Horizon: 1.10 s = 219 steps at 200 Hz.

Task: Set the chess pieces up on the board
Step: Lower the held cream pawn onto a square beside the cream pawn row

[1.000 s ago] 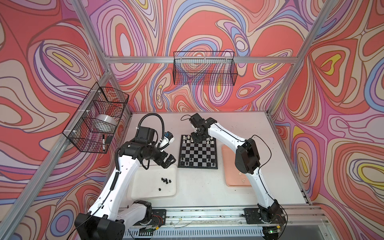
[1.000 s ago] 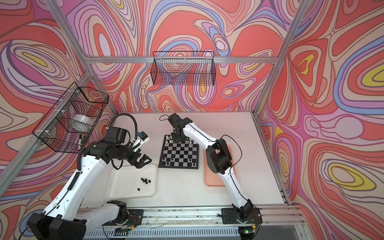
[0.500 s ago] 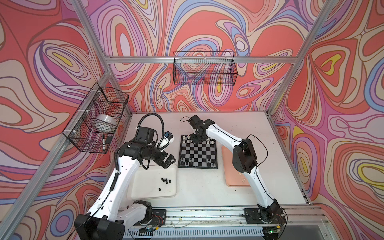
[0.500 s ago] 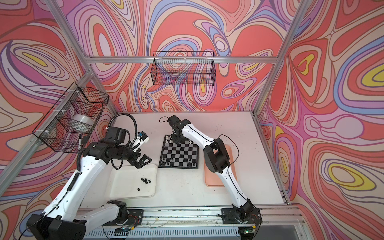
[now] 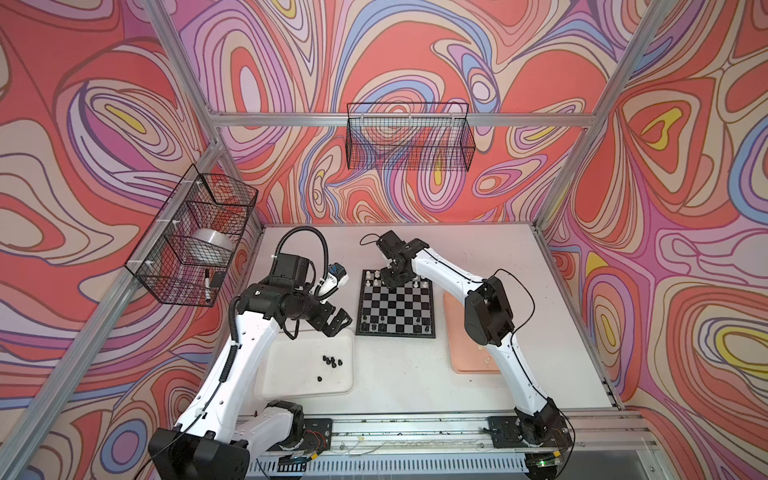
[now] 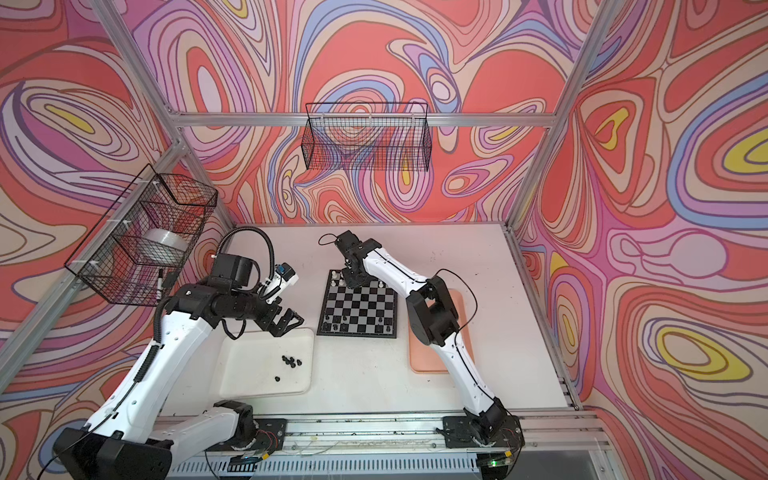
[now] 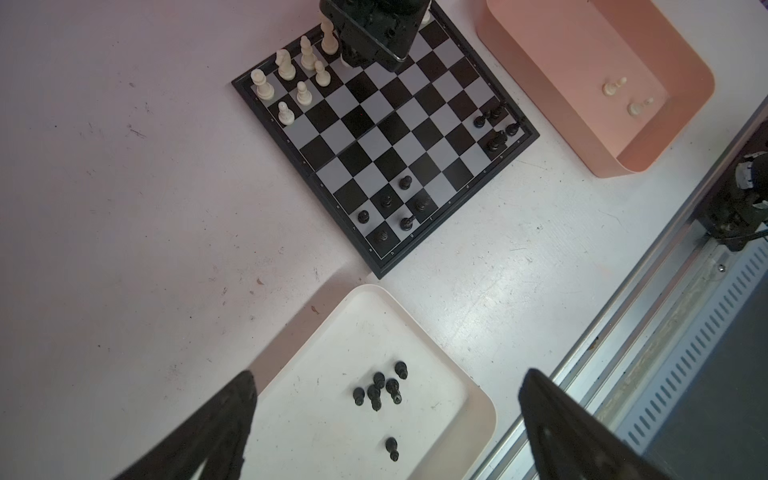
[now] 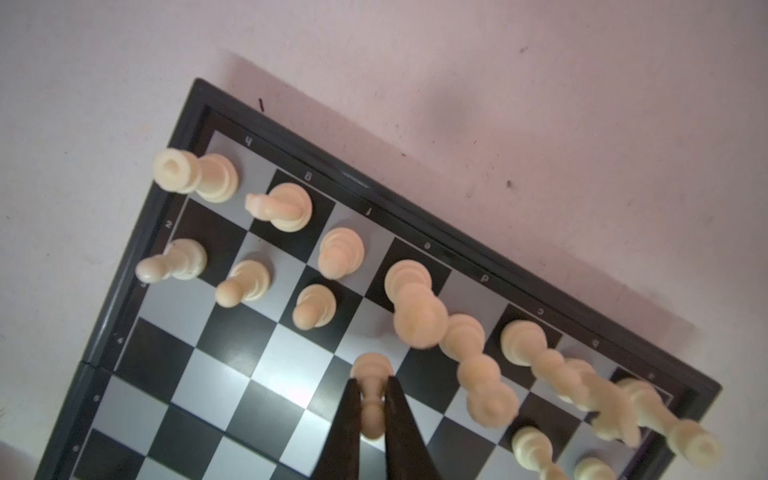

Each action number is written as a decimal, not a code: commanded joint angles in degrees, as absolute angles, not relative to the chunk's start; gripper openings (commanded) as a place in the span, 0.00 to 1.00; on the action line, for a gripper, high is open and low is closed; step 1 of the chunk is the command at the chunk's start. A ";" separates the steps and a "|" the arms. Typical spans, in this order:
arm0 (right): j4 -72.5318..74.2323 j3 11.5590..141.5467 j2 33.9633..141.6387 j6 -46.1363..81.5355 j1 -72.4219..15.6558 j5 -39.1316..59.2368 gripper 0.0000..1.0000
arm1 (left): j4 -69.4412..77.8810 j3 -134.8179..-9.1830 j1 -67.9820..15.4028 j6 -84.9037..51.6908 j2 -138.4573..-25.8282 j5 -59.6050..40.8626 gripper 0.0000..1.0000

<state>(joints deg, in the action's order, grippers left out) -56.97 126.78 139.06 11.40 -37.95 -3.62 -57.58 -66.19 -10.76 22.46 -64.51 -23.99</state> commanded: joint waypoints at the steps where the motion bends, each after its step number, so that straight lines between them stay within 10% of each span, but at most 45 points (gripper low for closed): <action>1: -56.25 127.78 140.63 10.94 -38.32 -4.32 0.11 | -57.44 -65.50 -10.37 22.63 -63.72 -24.76 0.99; 219: -56.95 128.76 141.64 10.37 -38.32 -4.99 0.13 | -57.19 -65.04 -10.18 22.63 -63.63 -24.92 1.00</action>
